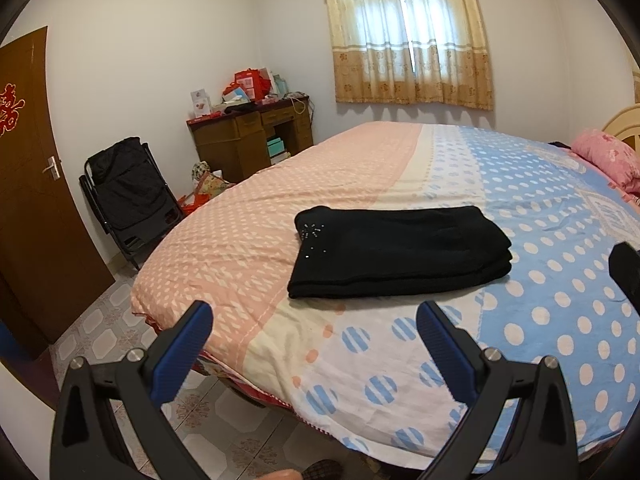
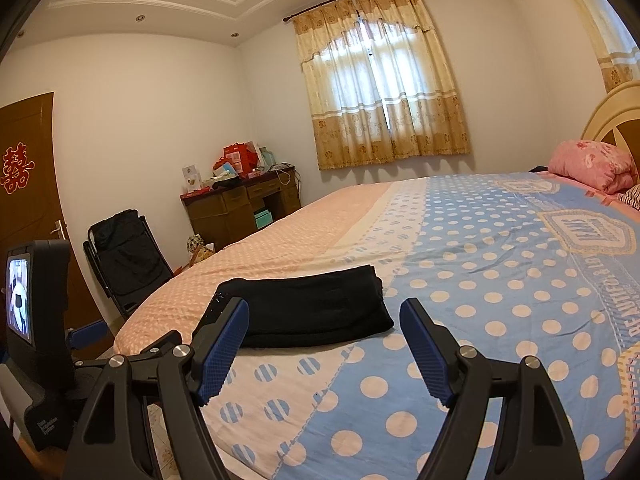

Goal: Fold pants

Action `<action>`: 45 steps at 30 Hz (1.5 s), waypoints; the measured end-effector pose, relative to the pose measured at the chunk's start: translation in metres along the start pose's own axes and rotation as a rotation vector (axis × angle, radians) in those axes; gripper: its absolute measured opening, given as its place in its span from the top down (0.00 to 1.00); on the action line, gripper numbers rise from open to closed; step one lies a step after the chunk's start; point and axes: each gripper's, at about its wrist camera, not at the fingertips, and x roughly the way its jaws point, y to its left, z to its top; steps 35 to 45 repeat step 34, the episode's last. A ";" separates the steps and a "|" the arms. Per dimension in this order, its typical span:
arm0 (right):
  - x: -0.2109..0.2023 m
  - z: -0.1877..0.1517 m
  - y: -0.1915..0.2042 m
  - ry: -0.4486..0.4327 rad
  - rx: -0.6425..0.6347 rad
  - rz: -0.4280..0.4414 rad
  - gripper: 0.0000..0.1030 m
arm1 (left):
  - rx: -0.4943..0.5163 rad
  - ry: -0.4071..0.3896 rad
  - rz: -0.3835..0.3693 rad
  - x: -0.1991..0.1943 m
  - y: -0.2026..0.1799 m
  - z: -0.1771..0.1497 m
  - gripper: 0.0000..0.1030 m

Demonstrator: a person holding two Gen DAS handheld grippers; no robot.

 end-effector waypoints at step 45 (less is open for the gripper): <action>-0.002 0.000 -0.009 -0.017 0.024 -0.055 0.23 | -0.044 0.042 -0.091 0.004 -0.008 0.001 0.00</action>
